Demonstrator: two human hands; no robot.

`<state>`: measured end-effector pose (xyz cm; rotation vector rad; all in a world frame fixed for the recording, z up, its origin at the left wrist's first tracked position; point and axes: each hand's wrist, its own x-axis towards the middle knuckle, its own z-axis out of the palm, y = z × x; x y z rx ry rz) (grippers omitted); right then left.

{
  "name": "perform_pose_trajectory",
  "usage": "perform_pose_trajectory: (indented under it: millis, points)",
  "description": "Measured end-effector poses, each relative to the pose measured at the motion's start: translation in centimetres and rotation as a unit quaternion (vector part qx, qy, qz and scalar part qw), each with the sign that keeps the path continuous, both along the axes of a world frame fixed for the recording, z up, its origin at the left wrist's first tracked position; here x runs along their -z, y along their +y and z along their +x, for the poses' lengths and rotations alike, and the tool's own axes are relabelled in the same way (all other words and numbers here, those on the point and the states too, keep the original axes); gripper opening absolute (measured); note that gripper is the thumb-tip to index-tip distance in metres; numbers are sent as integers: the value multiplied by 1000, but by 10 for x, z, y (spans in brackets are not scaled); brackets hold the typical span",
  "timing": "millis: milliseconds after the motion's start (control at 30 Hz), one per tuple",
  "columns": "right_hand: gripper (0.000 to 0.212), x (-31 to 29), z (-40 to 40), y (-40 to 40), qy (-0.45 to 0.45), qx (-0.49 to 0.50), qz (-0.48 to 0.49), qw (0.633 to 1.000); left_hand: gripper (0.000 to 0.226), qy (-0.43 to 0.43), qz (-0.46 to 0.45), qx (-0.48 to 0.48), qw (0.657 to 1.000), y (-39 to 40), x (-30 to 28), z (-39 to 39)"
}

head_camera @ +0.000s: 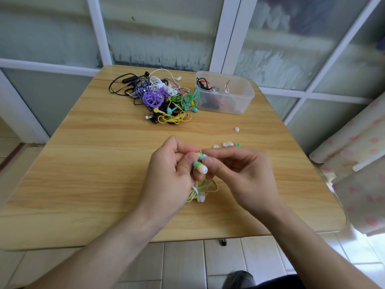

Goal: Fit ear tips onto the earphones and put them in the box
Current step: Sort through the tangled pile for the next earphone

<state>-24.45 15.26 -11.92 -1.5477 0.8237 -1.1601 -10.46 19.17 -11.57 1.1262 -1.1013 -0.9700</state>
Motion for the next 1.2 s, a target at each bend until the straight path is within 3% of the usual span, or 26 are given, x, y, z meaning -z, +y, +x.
perform_pose_trajectory:
  millis: [133, 300, 467, 633, 733, 933, 1067, 1133, 1200]
  points:
    - [31, -1, 1, 1, -62, -13, 127, 990, 17, -57, -43, -22, 997, -1, 6, 0]
    - [33, -5, -9, -8, -48, -61, 164, 983, 14, -56, -60, 0, 997, -1, 1, 0]
    - [37, -9, -17, -12, -45, -65, 149, 986, 10, -28, -32, 9, 999, -4, 2, 4]
    - [42, -5, -13, -8, 68, -45, 45, 996, 10, 3, 4, 31, 999, -10, 5, 6]
    - [27, 0, -9, -9, 78, -28, 21, 996, 7, -11, 12, 53, 998, -11, 5, 7]
    - [18, -1, -4, -9, 27, -6, 79, 996, 12, -162, -49, 53, 984, -12, 9, 18]
    - [10, -4, 3, -6, -68, -41, 241, 967, 16, -337, -99, 2, 936, -10, 7, 21]
    - [5, -5, 6, -7, -98, -43, 281, 954, 20, -369, -87, 2, 925, -8, 6, 22]
    - [8, -6, 6, -9, -121, -41, 291, 948, 42, -384, -37, 37, 922, -9, 6, 28]
